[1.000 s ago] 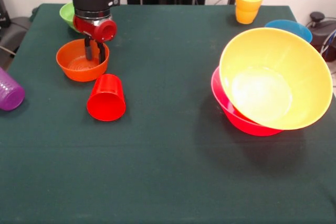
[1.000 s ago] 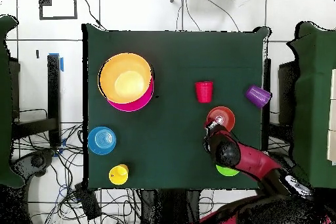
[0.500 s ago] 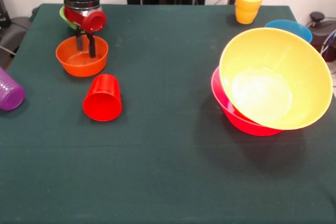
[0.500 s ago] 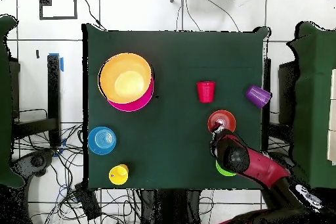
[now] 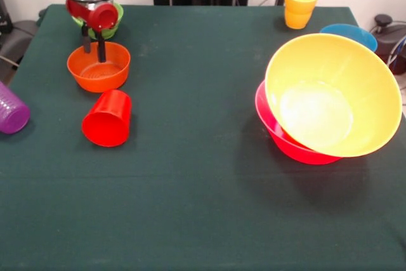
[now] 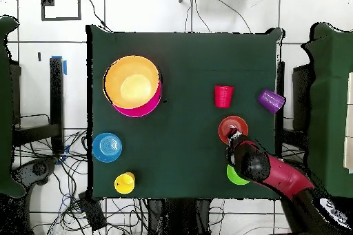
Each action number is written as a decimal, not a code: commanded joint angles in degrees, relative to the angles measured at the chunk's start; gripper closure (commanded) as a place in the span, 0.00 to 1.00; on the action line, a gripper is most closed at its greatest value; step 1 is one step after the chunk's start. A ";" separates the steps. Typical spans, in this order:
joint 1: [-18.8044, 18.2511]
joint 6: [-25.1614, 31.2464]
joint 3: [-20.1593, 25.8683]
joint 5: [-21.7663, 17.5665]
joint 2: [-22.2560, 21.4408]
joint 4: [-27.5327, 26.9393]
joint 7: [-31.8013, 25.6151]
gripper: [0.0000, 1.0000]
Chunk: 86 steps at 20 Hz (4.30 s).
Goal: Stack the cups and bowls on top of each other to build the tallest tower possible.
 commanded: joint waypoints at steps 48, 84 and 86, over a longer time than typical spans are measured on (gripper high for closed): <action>6.75 -1.58 4.26 -1.20 5.27 -2.92 2.75 0.00; 3.82 4.15 7.36 -1.64 3.02 -4.93 -1.11 0.00; 3.94 3.91 7.39 -1.69 3.59 -5.67 -1.16 0.00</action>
